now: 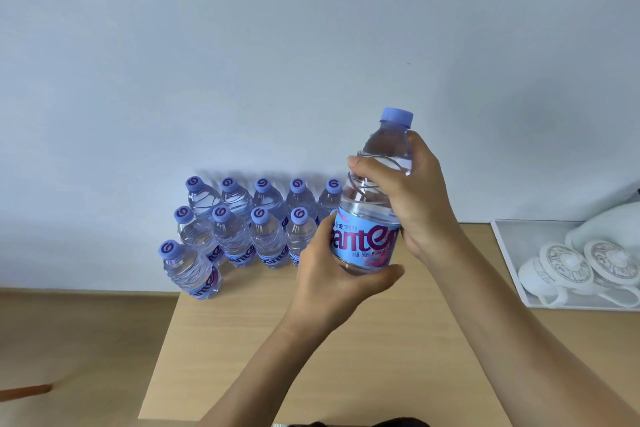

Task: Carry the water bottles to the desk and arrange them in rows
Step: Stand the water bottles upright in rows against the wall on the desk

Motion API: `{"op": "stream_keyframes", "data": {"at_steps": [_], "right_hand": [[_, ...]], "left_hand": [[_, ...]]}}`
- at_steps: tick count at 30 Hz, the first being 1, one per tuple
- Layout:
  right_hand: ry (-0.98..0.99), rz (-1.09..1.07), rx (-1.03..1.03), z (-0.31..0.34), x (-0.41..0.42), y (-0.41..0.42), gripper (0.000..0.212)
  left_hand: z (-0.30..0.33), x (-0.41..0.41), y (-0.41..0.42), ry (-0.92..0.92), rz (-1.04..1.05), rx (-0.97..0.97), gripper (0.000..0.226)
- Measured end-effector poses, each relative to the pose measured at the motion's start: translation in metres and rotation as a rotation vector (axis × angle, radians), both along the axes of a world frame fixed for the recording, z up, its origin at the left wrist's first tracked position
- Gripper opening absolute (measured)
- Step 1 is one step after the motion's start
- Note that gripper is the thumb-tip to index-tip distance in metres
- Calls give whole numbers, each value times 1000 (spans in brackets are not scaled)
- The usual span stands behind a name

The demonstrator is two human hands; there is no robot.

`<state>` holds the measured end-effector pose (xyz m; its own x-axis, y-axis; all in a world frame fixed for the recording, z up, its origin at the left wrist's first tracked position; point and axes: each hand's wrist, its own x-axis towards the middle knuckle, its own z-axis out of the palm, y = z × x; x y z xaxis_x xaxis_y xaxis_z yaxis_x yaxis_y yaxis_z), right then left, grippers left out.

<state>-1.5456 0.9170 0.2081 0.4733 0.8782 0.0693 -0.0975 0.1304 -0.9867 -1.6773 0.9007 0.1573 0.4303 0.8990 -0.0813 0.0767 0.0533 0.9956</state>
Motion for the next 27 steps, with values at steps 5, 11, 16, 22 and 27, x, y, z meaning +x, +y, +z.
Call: {"op": "stream_keyframes", "data": {"at_steps": [5, 11, 16, 22, 27], "right_hand": [[71, 118, 43, 2, 1, 6, 28], [153, 369, 102, 5, -2, 15, 35], [126, 406, 100, 4, -18, 24, 35], [-30, 263, 73, 1, -50, 32, 28], [-18, 311, 43, -4, -68, 44, 17]], "left_hand": [[4, -11, 6, -112, -75, -84, 63], [6, -28, 11, -160, -177, -168, 54], [6, -42, 16, -146, -93, -130, 44], [3, -60, 23, -147, 42, -86, 46], [-1, -80, 30, -150, 38, -96, 45]]}}
